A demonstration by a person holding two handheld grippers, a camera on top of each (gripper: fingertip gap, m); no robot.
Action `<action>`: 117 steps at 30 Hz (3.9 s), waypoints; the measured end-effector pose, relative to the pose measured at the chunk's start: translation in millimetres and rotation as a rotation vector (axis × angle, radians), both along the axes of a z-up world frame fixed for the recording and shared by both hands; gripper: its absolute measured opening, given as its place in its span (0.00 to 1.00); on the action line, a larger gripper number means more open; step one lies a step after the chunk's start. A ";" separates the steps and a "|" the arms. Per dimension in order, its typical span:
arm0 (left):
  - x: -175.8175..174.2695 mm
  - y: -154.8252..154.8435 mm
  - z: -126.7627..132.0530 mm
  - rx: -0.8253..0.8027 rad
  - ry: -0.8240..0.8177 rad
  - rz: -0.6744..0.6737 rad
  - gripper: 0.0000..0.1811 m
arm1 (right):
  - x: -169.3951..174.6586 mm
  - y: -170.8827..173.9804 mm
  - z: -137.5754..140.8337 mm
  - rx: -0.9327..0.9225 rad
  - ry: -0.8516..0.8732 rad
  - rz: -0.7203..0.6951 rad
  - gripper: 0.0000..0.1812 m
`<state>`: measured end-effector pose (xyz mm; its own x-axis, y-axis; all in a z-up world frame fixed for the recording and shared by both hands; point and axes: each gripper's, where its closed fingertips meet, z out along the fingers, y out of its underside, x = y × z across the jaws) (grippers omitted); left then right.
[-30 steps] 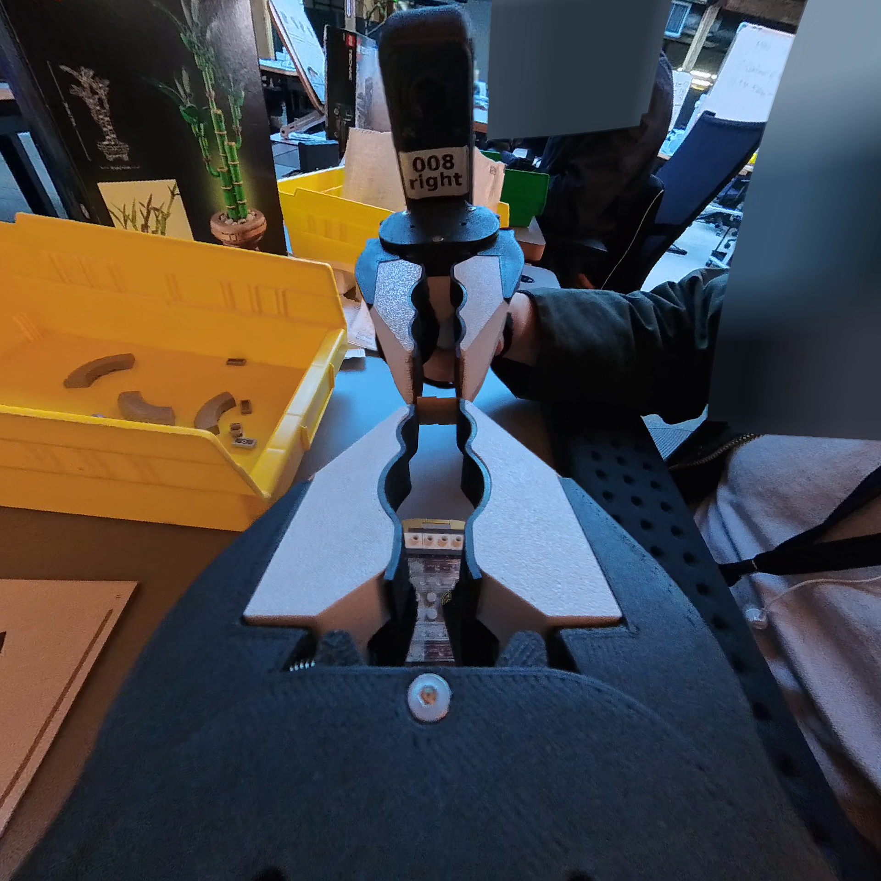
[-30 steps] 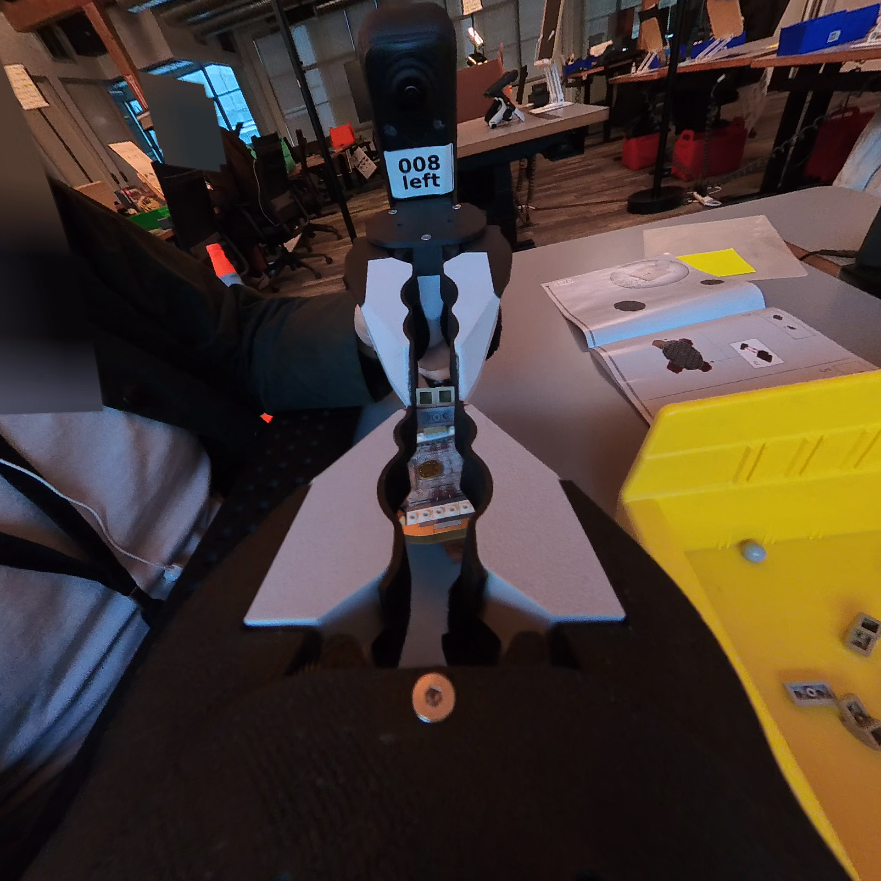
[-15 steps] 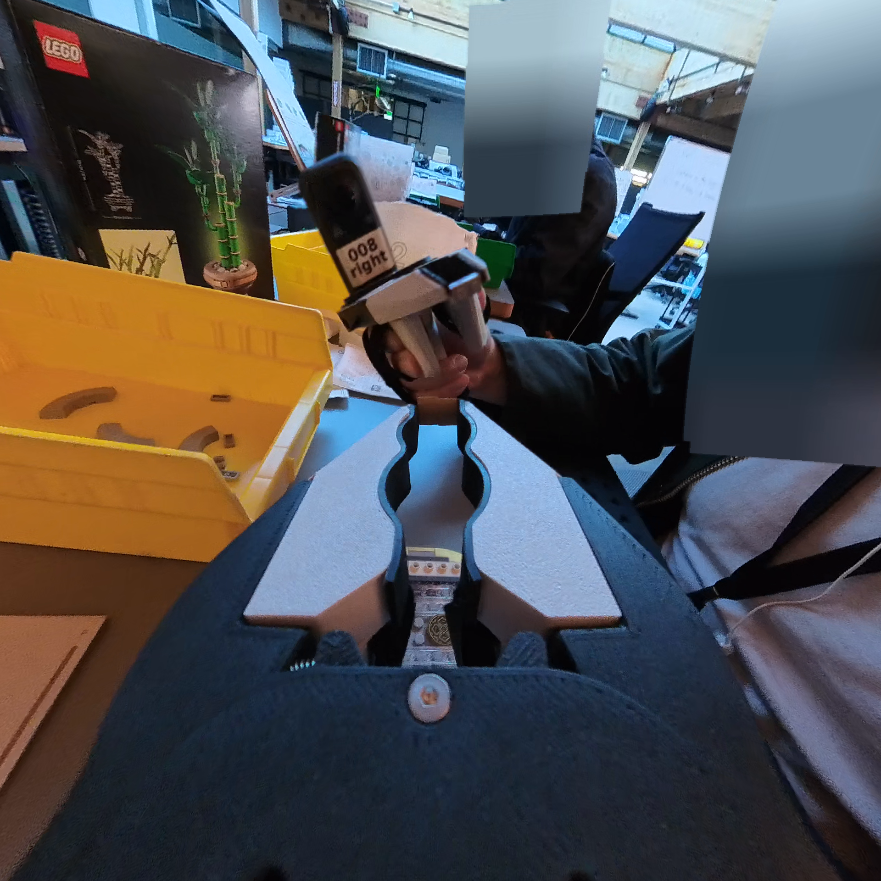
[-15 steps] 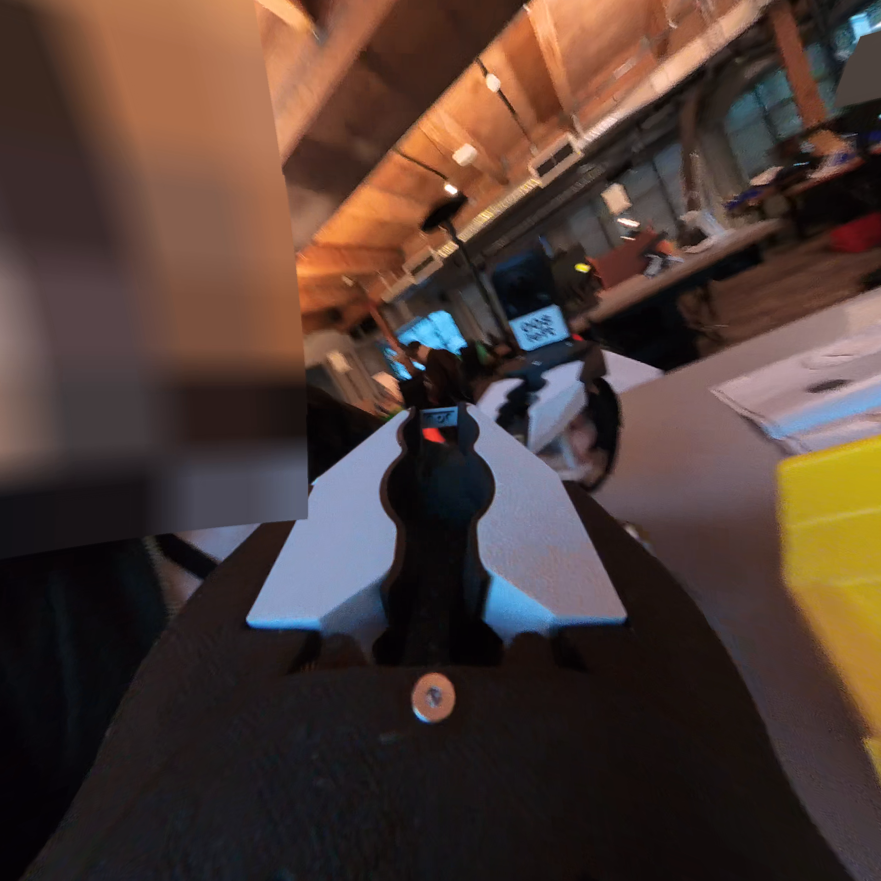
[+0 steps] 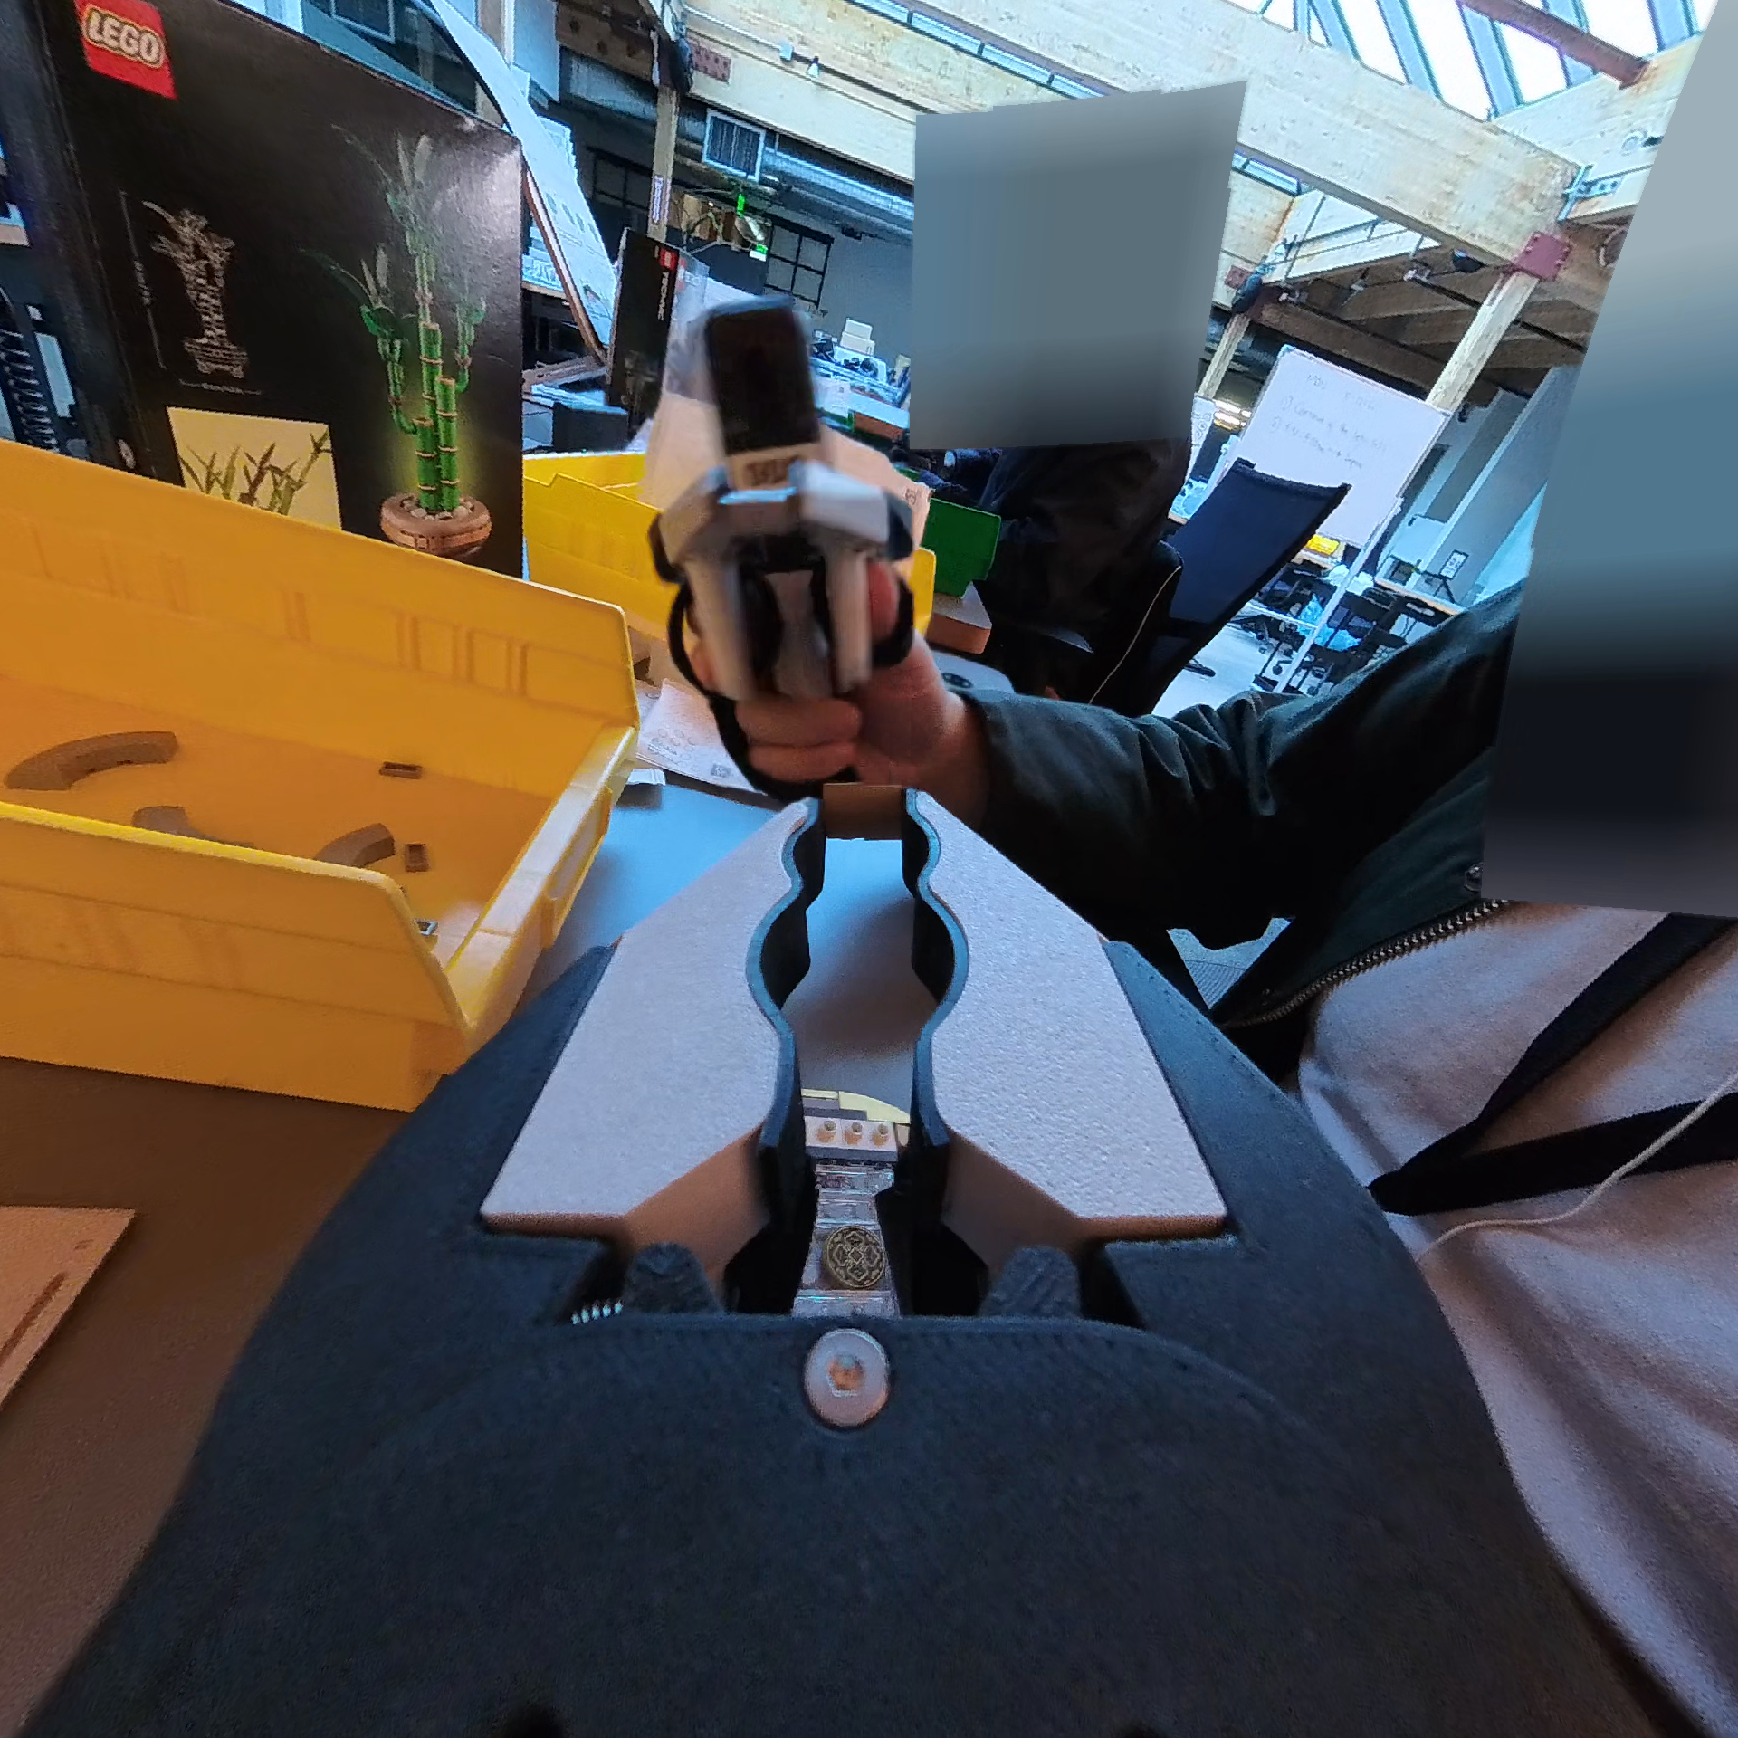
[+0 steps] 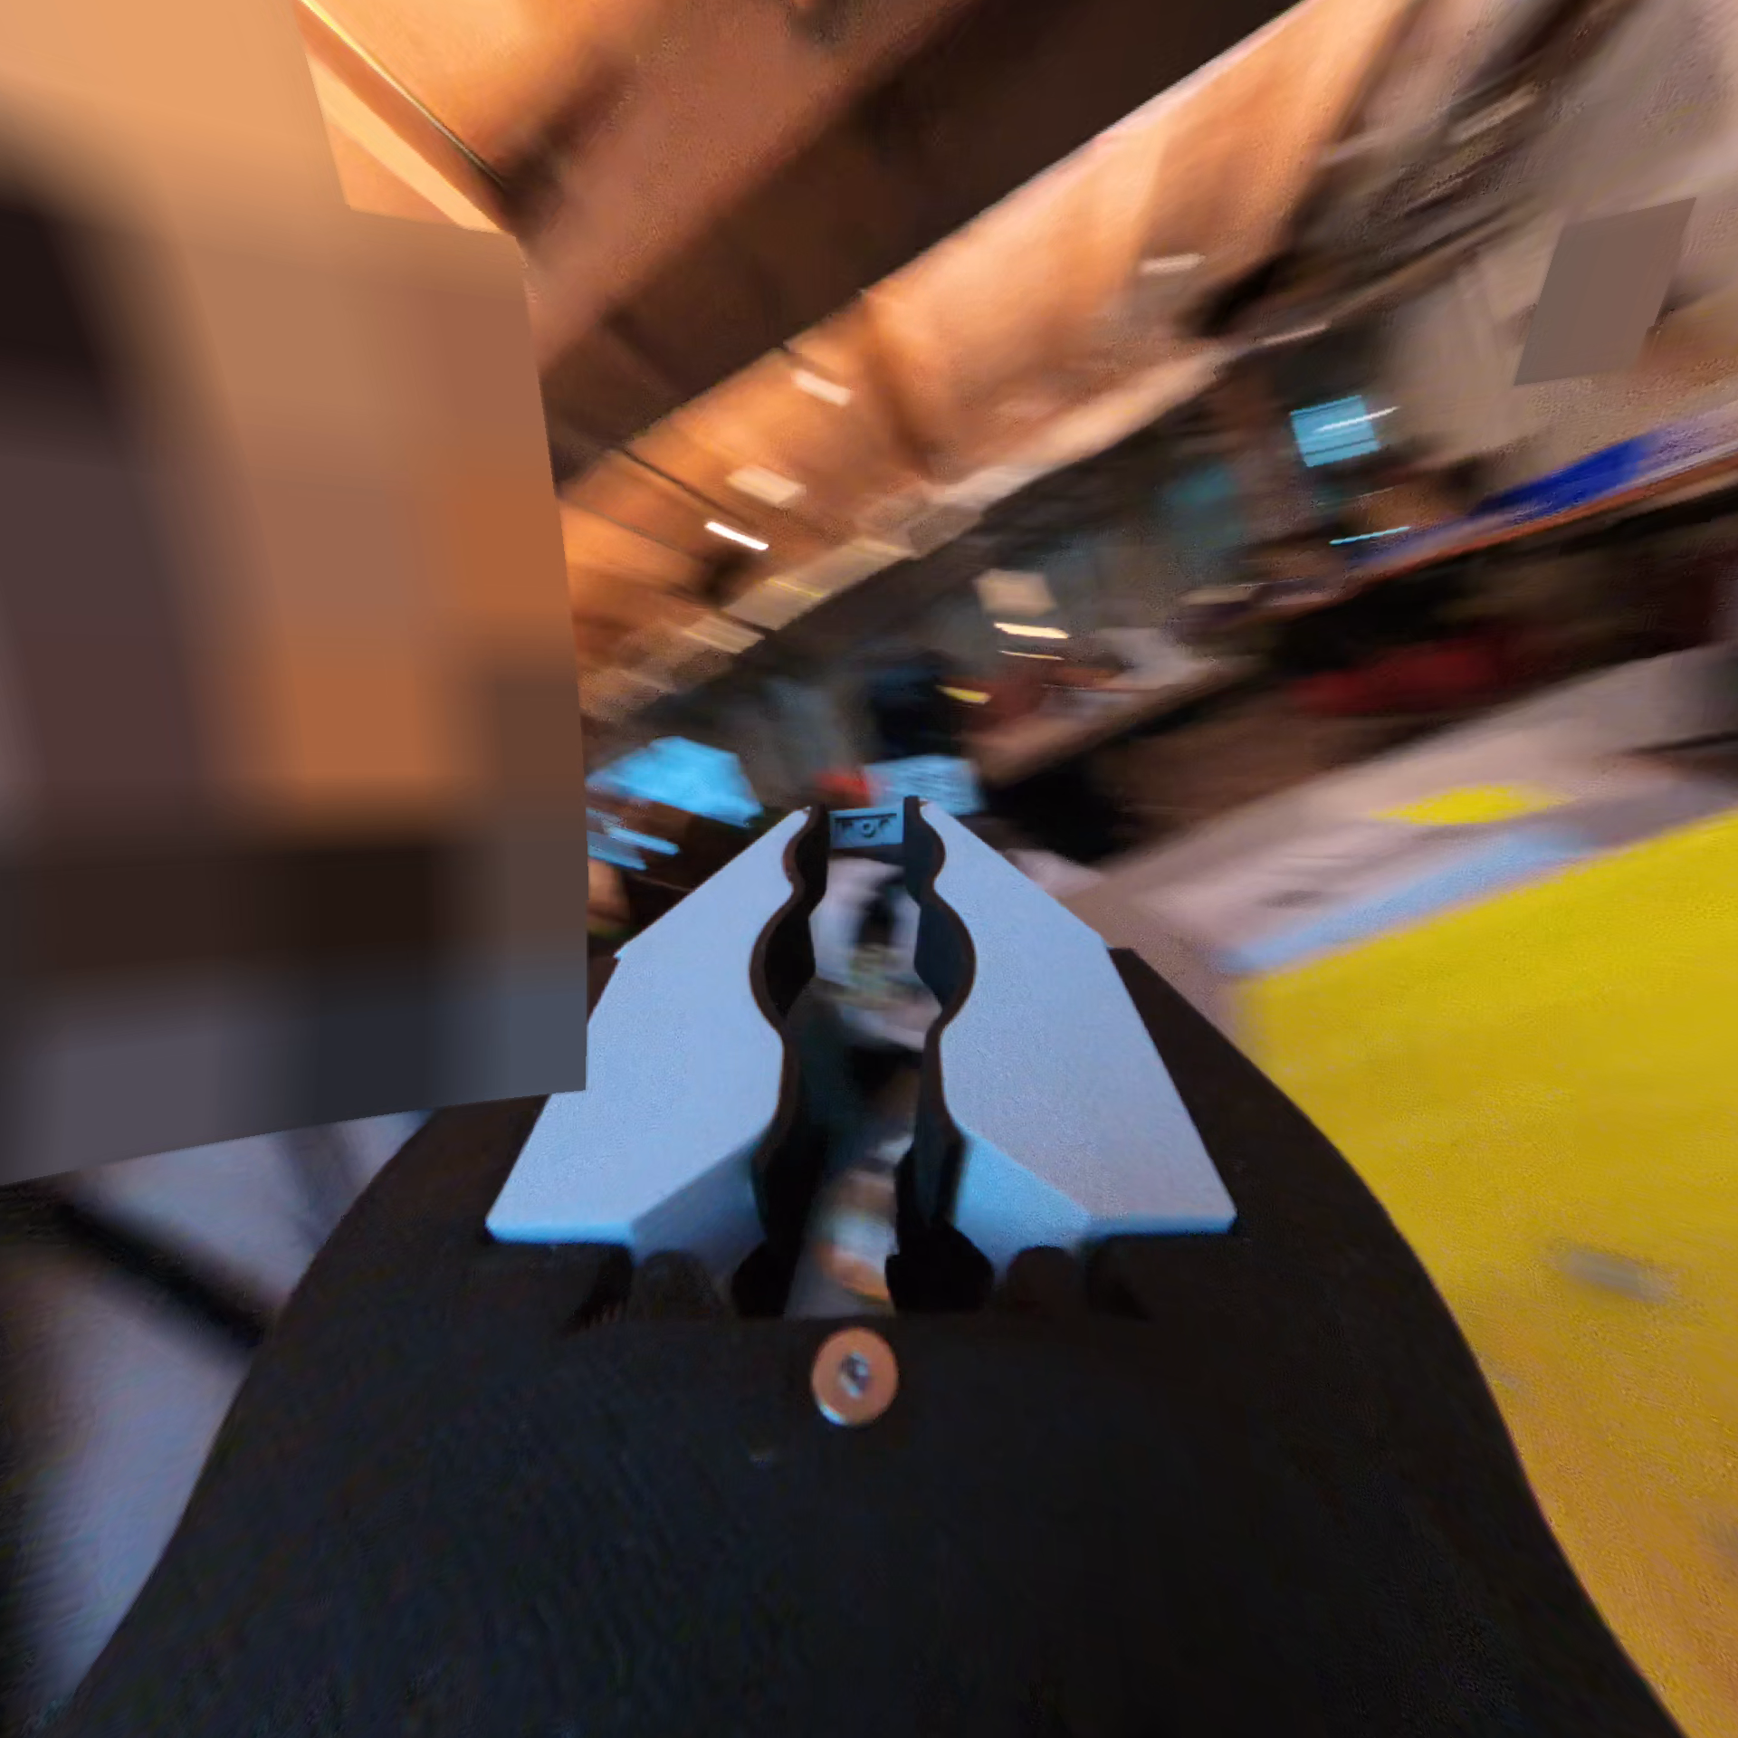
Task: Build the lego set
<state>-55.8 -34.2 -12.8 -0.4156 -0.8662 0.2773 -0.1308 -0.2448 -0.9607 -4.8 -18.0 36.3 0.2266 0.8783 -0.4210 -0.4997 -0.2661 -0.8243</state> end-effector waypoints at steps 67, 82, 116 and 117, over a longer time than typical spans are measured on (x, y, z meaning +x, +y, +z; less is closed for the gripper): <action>1.9 11.2 14.4 -0.353 -0.072 -0.053 0.07 | -55.3 7.2 -39.5 0.705 -1.059 -0.709 0.05; 2.2 13.2 13.4 -0.377 -0.066 -0.054 0.07 | -57.0 4.5 -37.9 0.738 -1.077 -0.716 0.02; 3.5 21.5 14.9 -0.346 -0.092 0.013 0.04 | -53.1 9.8 -34.8 -0.126 -0.130 -0.013 0.01; 3.1 21.3 14.8 -0.346 -0.086 0.010 0.04 | -53.3 9.7 -35.1 -0.124 -0.132 -0.011 0.01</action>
